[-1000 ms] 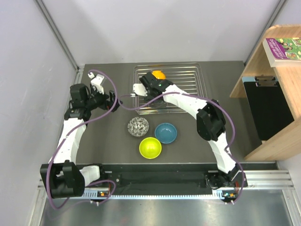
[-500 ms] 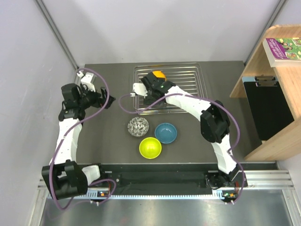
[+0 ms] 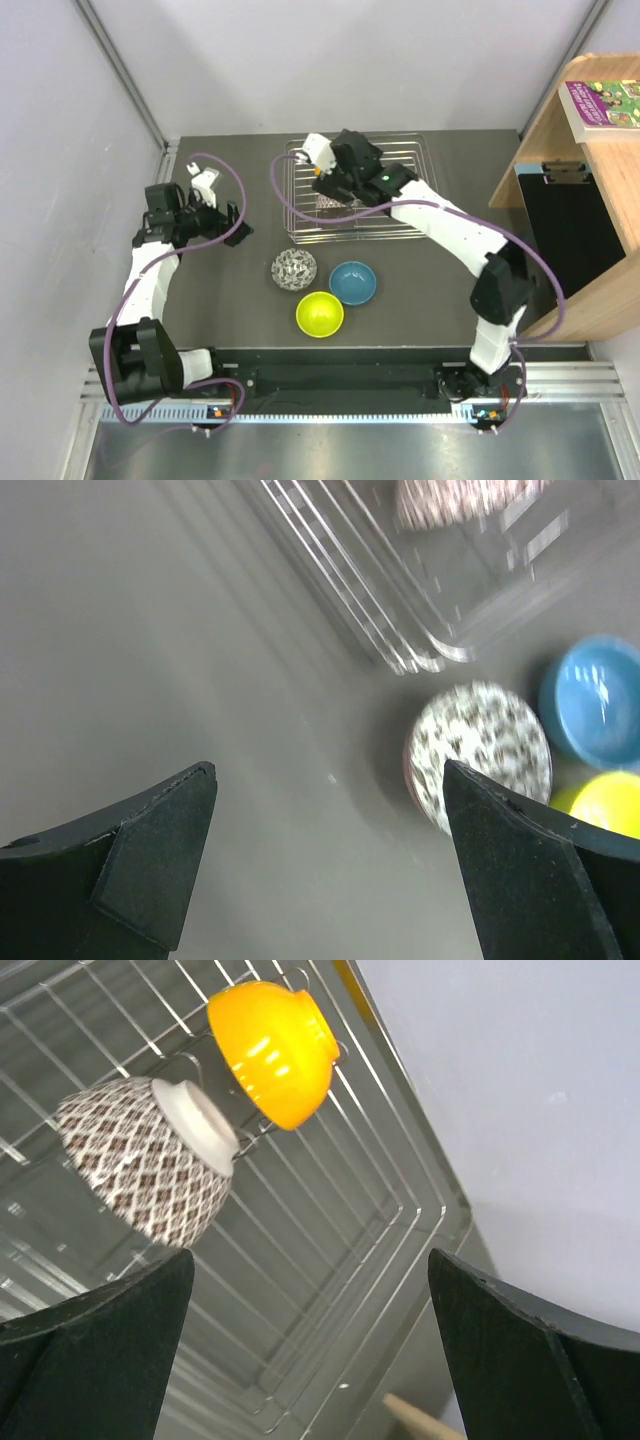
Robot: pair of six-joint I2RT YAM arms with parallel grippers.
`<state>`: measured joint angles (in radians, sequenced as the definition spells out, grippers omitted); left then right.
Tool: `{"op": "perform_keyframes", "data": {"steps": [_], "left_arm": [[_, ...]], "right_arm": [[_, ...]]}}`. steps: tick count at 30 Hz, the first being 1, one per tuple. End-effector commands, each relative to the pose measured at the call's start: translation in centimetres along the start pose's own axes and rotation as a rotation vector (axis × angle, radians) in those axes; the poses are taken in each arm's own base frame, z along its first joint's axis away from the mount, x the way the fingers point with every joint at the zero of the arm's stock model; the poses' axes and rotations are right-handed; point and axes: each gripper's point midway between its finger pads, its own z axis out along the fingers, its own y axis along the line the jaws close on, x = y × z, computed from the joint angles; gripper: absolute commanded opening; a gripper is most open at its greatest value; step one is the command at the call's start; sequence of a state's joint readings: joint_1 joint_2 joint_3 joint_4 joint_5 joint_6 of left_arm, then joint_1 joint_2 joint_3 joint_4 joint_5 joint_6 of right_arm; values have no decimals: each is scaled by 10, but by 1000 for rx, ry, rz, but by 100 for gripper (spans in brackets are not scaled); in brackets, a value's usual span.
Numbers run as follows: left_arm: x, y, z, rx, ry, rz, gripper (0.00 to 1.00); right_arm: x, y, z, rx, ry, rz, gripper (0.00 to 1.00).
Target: Load the bowls into the dish rack
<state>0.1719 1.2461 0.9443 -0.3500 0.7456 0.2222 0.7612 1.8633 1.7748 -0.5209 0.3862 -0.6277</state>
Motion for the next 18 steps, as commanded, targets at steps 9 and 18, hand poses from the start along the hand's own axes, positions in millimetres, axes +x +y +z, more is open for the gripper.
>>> {"op": "perform_keyframes", "data": {"steps": [9, 18], "left_arm": [[72, -70, 37, 172, 247, 145, 99], [89, -51, 72, 120, 322, 127, 99]], "right_arm": [[22, 3, -103, -141, -197, 136, 100], [38, 14, -120, -185, -214, 159, 100]]}}
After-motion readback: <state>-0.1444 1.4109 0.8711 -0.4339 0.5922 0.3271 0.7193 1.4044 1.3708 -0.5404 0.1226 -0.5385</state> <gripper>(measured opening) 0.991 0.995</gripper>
